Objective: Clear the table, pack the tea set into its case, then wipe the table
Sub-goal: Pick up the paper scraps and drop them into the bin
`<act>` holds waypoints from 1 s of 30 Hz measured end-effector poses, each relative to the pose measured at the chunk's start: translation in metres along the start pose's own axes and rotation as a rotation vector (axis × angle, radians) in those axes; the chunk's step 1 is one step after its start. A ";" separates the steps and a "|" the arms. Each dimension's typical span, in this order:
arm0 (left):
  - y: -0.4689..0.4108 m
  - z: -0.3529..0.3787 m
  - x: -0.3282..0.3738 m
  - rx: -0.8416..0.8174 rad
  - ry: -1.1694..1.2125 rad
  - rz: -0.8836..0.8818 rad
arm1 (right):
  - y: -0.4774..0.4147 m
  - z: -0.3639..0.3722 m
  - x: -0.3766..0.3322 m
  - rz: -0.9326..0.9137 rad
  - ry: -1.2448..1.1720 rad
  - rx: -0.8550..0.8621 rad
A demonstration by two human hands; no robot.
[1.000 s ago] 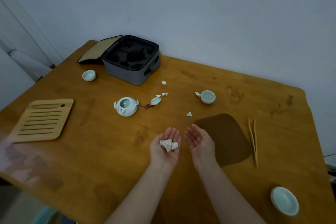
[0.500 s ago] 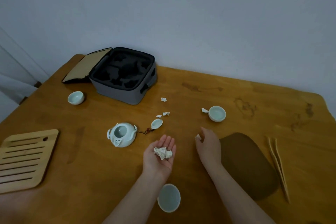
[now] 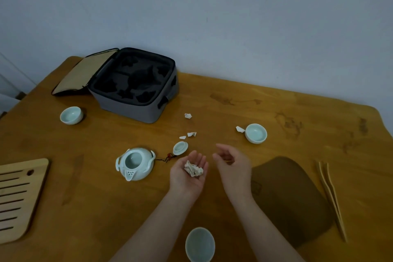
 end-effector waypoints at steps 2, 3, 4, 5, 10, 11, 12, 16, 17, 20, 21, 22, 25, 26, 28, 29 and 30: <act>-0.004 0.002 -0.005 -0.006 0.023 -0.027 | 0.007 0.008 -0.013 -0.011 -0.020 -0.060; -0.004 0.004 -0.007 -0.017 0.040 -0.048 | 0.008 0.012 -0.016 -0.017 0.008 -0.078; -0.004 0.006 -0.009 -0.022 0.054 -0.070 | 0.009 0.016 -0.018 -0.018 0.042 -0.092; -0.002 0.009 -0.011 -0.023 0.066 -0.086 | 0.008 0.021 -0.018 -0.013 0.066 -0.107; 0.003 0.020 -0.008 -0.058 0.120 -0.121 | 0.009 0.031 -0.022 -0.009 0.053 -0.151; 0.004 0.022 -0.007 -0.069 0.117 -0.122 | 0.009 0.030 -0.024 -0.024 0.020 -0.127; 0.002 0.023 -0.006 -0.073 0.122 -0.129 | 0.010 0.028 -0.028 -0.043 -0.019 -0.098; -0.006 0.025 0.004 -0.079 0.215 -0.108 | -0.004 0.024 -0.040 -0.085 -0.173 0.034; -0.008 0.025 0.009 -0.076 0.219 -0.089 | -0.013 0.023 -0.040 -0.079 -0.180 0.056; -0.010 0.018 0.027 -0.046 0.216 -0.024 | -0.050 0.034 -0.037 -0.064 -0.032 0.012; -0.009 0.016 0.032 -0.044 0.225 -0.019 | -0.061 0.041 -0.036 -0.086 0.067 -0.045; -0.009 0.013 0.038 -0.040 0.226 -0.011 | -0.071 0.051 -0.036 -0.123 0.166 -0.103; -0.005 0.007 0.052 -0.048 0.218 0.008 | -0.091 0.072 -0.036 -0.285 0.466 -0.160; -0.004 0.006 0.057 -0.046 0.216 0.020 | -0.095 0.079 -0.038 -0.345 0.554 -0.151; -0.001 0.004 0.064 -0.047 0.221 0.038 | -0.103 0.090 -0.039 -0.447 0.659 -0.159; 0.001 0.004 0.067 -0.050 0.220 0.044 | -0.106 0.096 -0.039 -0.493 0.702 -0.170; 0.002 0.004 0.069 -0.055 0.215 0.049 | -0.109 0.102 -0.039 -0.538 0.752 -0.179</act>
Point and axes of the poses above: each hand's wrist, its own y-axis away from the middle knuckle, its own z-axis out of the palm, x = y × z, the point moved 6 cm from there along -y, towards the middle knuckle, and after that the axes turned 12 degrees about y, right-handed, at the moved point
